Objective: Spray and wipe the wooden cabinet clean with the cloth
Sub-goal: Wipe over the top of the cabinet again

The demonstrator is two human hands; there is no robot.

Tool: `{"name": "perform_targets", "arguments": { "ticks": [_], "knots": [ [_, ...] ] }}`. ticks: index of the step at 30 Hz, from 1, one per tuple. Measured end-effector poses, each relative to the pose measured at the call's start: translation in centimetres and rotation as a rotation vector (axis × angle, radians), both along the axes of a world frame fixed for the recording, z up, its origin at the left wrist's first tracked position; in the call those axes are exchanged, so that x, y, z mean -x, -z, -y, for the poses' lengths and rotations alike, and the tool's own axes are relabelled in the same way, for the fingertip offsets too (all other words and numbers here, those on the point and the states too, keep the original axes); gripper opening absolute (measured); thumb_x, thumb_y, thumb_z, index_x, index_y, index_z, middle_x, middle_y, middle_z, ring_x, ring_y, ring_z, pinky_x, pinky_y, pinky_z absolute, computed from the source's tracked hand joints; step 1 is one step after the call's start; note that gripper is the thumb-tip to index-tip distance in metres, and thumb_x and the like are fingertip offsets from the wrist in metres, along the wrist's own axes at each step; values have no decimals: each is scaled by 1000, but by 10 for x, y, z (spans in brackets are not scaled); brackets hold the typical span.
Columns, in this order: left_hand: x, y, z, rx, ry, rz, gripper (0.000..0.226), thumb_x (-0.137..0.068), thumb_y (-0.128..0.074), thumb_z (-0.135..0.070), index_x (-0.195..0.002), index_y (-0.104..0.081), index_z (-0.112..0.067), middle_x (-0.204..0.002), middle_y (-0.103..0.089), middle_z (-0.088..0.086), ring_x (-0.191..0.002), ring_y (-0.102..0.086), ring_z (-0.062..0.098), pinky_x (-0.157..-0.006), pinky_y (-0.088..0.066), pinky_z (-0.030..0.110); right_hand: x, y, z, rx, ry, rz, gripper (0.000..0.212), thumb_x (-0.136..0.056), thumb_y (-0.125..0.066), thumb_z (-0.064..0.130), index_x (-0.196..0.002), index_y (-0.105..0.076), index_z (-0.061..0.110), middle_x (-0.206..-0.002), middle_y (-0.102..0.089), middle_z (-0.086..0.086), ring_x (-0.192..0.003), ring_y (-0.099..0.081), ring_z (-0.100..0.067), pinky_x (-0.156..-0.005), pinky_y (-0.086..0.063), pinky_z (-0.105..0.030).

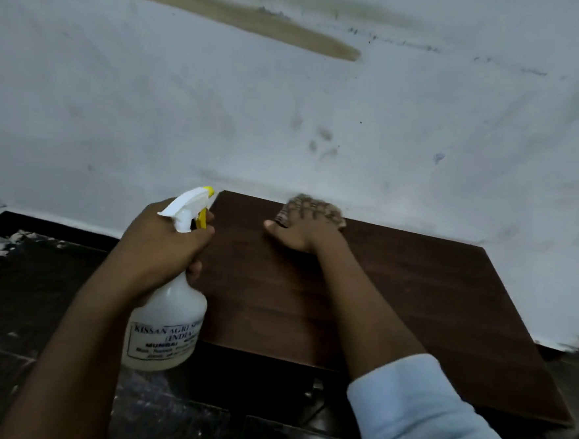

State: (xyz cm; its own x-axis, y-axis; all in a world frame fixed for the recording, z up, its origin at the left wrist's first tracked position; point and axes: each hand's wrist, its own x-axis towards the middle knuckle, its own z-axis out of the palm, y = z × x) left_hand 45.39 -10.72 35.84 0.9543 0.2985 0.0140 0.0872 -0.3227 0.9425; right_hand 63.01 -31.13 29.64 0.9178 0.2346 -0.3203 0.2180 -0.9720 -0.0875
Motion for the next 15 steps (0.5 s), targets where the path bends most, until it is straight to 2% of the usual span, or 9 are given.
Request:
{"name": "perform_targets", "arguments": {
  "ticks": [2,5,8,10,11,13,15],
  "knots": [
    [8,-1,-10,-18,-16,14,13,-85,-68,-13,-92,-72,-23,-91,-76,17,-43,-62,23,-52,-52,35,4,1,-43,-37,-107,14,95,-93,-22,82,-165,4,26,-171,16,-6,-157,15,-36,-121,11,-63],
    [22,1,-24,-18,-51,17,16,-87,-66,-6,-89,-71,-21,-88,-76,20,-42,-62,23,-46,-51,31,36,11,-83,-76,-356,55,83,-99,-23,74,-165,1,30,-171,17,0,-157,18,-32,-119,18,-61],
    [39,5,-35,-49,-58,10,17,-90,-66,-3,-90,-71,-19,-84,-75,22,-39,-60,20,-41,-48,23,94,29,-72,-149,-619,91,76,-99,-19,72,-162,7,39,-169,21,9,-154,26,-26,-118,26,-53],
    [51,8,-46,-98,-41,3,22,-88,-66,-2,-91,-72,-23,-78,-75,17,-43,-62,18,-44,-49,21,122,37,-44,-183,-730,39,73,-95,-11,78,-157,15,50,-162,32,20,-148,38,-19,-115,31,-44],
    [55,9,-52,-117,-34,4,24,-87,-66,-1,-90,-72,-25,-76,-75,14,-44,-62,17,-45,-50,22,123,36,-30,-161,-736,9,71,-93,-6,81,-154,17,54,-159,35,23,-148,38,-19,-115,30,-43],
    [60,9,-62,-110,-30,-1,27,-87,-67,0,-88,-73,-27,-76,-75,10,-44,-62,17,-50,-53,31,94,30,-15,-47,-647,8,70,-94,-2,79,-155,19,51,-165,31,15,-152,30,-25,-119,22,-50],
    [62,8,-67,-93,-25,-7,26,-88,-67,-1,-89,-74,-26,-78,-77,8,-42,-62,17,-50,-53,33,50,18,-28,34,-479,14,69,-100,-9,72,-158,16,45,-169,25,7,-155,24,-29,-120,17,-54]
  ]
}}
